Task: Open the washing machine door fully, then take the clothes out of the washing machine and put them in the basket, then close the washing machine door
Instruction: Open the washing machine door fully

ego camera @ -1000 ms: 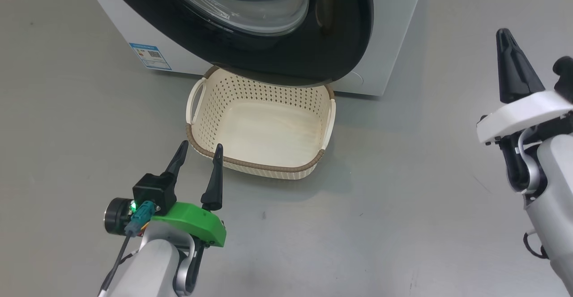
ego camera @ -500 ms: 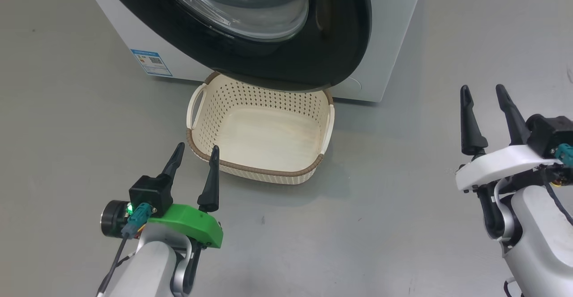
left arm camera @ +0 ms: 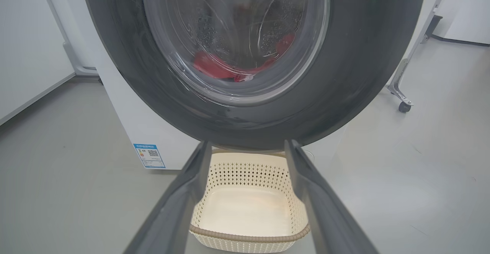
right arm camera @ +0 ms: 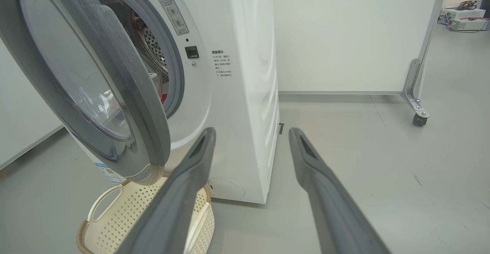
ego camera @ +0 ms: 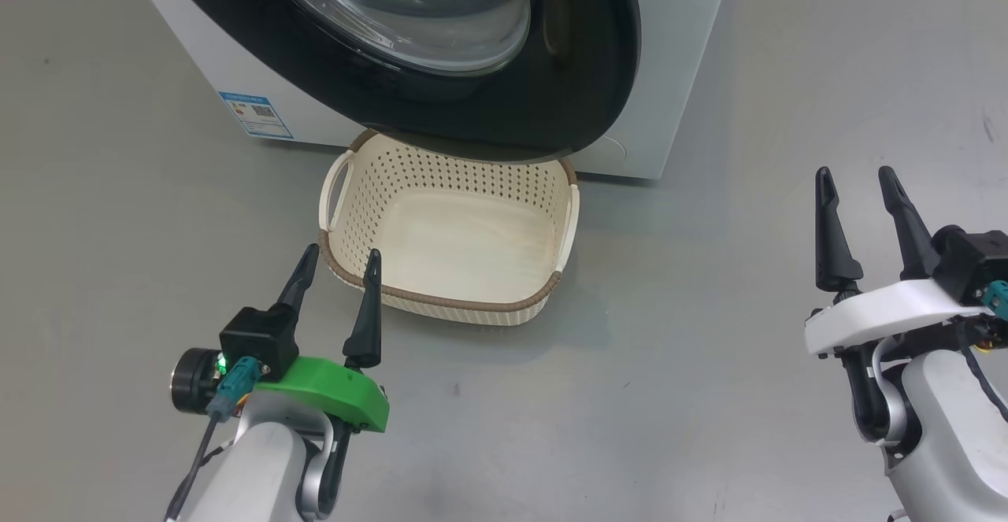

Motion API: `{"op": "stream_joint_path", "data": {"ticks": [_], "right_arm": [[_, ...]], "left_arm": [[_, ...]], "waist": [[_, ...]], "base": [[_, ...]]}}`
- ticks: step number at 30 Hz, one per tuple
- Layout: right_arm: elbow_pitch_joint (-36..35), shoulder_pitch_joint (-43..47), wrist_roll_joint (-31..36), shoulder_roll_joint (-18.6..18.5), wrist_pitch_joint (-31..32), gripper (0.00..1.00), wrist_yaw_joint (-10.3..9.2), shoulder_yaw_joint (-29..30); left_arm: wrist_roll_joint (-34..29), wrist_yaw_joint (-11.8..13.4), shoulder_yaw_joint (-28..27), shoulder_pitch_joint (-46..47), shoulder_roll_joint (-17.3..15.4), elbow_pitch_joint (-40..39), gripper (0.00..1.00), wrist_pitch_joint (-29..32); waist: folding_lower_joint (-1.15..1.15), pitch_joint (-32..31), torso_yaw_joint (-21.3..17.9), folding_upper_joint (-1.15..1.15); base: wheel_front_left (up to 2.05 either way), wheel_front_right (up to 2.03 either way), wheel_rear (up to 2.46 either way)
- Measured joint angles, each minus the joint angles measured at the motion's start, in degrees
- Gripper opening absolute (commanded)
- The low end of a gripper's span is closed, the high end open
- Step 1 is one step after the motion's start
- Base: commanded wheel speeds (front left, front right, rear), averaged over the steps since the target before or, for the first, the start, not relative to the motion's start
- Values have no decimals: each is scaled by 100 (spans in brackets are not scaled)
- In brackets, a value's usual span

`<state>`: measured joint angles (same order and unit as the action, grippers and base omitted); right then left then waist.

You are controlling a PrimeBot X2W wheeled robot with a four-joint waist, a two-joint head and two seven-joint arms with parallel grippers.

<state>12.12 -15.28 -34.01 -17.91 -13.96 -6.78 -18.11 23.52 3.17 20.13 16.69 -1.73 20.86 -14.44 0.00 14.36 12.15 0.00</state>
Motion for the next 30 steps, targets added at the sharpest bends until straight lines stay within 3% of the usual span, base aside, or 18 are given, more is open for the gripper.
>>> {"op": "stream_joint_path", "data": {"ticks": [30], "right_arm": [[-420,341,347,158,-24,100,-43,231]], "left_arm": [[0,0,-99,-26,0,-221,100,0]], "waist": [[0,85,-36,0]], "base": [[0,0,0]]}}
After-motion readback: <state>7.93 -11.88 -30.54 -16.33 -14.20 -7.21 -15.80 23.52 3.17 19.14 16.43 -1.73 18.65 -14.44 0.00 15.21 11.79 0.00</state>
